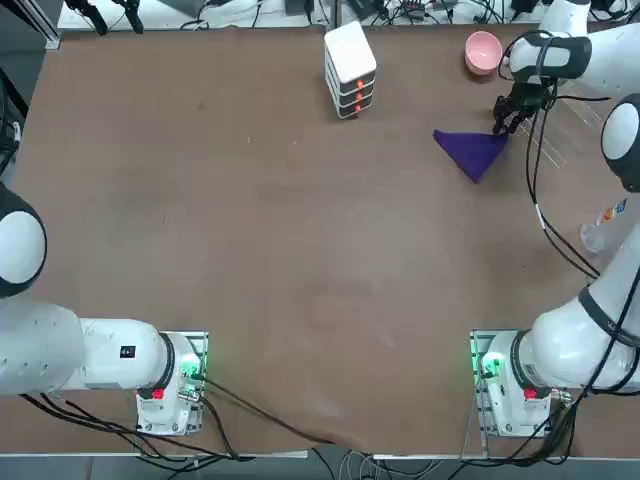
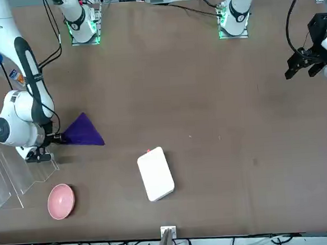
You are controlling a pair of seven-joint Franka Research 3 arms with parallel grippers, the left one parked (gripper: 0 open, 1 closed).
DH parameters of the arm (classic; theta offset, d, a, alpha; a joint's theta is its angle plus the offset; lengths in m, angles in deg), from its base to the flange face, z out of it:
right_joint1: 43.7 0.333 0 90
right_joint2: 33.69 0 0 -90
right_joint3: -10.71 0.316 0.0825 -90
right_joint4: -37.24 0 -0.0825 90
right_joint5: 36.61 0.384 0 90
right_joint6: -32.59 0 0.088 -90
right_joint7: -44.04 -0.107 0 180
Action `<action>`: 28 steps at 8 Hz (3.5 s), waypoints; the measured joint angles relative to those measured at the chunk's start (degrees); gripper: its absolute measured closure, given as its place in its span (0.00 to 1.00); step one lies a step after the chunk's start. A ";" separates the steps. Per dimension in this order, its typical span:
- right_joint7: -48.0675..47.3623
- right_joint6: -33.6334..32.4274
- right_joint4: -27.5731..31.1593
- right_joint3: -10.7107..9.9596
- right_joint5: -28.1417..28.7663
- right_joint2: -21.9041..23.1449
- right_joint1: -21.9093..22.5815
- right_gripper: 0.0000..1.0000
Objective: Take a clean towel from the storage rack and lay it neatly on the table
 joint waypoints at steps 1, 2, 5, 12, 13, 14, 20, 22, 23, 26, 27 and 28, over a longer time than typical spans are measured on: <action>0.00 0.00 -0.05 0.00 -0.01 0.02 0.00 0.09; 0.00 0.00 -0.17 -0.02 -0.01 0.06 -0.01 0.04; 0.00 0.00 -0.33 -0.09 -0.02 0.07 -0.09 0.07; -0.12 0.34 0.06 -0.36 -0.01 -0.76 -1.29 0.48; -0.12 0.57 0.23 -0.39 -0.01 -1.00 -1.35 0.52; -0.12 0.91 0.49 -0.39 -0.01 -1.08 -1.35 0.59; -0.13 1.44 0.64 0.10 -0.01 -0.38 -1.00 0.95; -0.13 0.39 0.64 0.44 -0.01 0.75 -0.76 0.96; -0.13 -0.30 0.64 0.60 -0.01 1.26 -0.53 0.98; -0.21 -3.42 0.65 1.33 0.03 1.95 1.11 0.98; -0.61 -5.16 0.62 2.51 0.62 2.37 1.22 0.98; -2.32 -7.50 0.61 4.12 1.63 3.34 1.30 0.98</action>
